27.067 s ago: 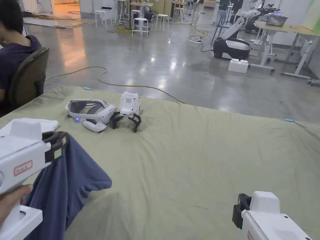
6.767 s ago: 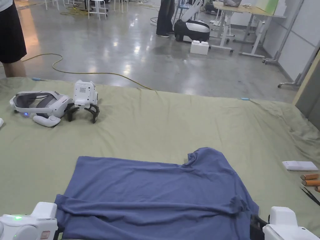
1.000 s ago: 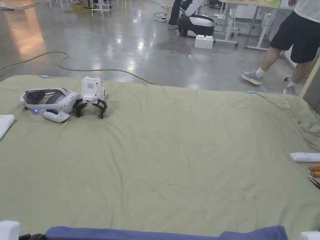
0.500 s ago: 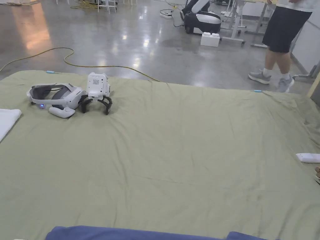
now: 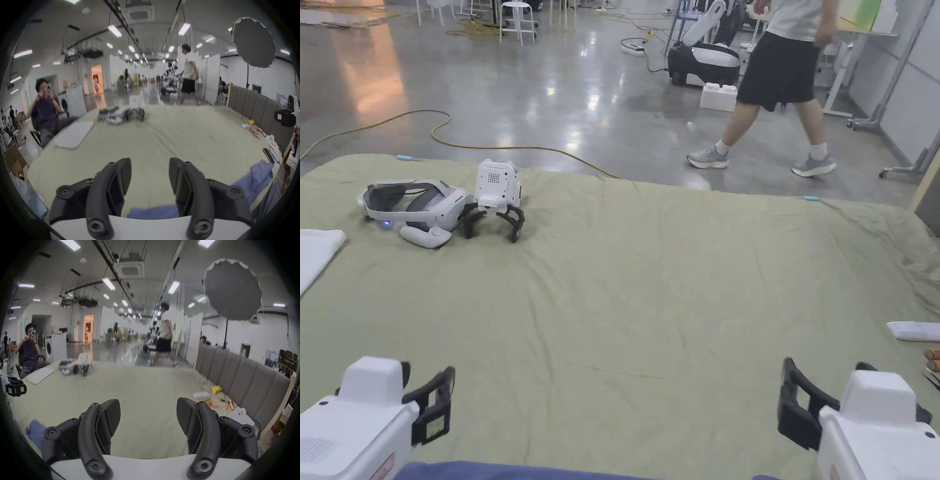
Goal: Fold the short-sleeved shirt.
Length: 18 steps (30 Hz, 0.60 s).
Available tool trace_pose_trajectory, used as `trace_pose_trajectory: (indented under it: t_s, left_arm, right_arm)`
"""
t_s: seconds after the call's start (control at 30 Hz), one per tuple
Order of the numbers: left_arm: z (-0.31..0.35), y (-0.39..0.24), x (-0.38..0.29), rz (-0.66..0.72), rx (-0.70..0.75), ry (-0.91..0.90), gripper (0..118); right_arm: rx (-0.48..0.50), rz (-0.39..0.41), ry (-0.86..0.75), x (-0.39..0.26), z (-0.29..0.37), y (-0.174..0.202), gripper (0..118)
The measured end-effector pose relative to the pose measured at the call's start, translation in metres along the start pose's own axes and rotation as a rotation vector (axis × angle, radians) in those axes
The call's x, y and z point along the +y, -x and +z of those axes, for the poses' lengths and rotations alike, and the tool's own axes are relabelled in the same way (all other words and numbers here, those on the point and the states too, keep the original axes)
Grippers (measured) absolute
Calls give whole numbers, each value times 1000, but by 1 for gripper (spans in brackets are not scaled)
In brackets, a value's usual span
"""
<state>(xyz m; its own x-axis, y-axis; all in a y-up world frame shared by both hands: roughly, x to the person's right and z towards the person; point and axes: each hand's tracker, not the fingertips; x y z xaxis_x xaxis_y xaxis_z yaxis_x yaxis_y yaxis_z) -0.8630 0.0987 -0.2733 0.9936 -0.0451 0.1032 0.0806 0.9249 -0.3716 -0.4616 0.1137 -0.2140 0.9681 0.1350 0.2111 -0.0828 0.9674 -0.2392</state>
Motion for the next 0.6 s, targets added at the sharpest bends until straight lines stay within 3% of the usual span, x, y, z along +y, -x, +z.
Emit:
trace_pose_trajectory:
  t_s: [0.1,0.17,0.23,0.33,0.43,0.53,0.6]
  left_arm:
    - [-1,-10,17,9,50,-128,37]
    - [-4,-11,22,-13,65,-207,25]
    - [2,-19,30,-61,83,-275,4]
    - [7,-19,32,-72,92,-310,0]
    - [10,-10,29,-56,79,-304,0]
    - [9,15,17,-32,57,-203,0]
    - [5,44,3,16,-53,-100,0]
  right_arm:
    - [-27,-42,-65,12,-5,22,58]
    - [-16,-97,-95,15,-6,29,28]
    - [-1,-142,-139,16,-5,34,10]
    - [-10,-122,-158,20,-3,39,0]
    - [-7,-105,-184,21,-3,43,0]
    - [13,-75,-187,20,-5,45,0]
    - [35,-58,-168,17,-9,47,0]
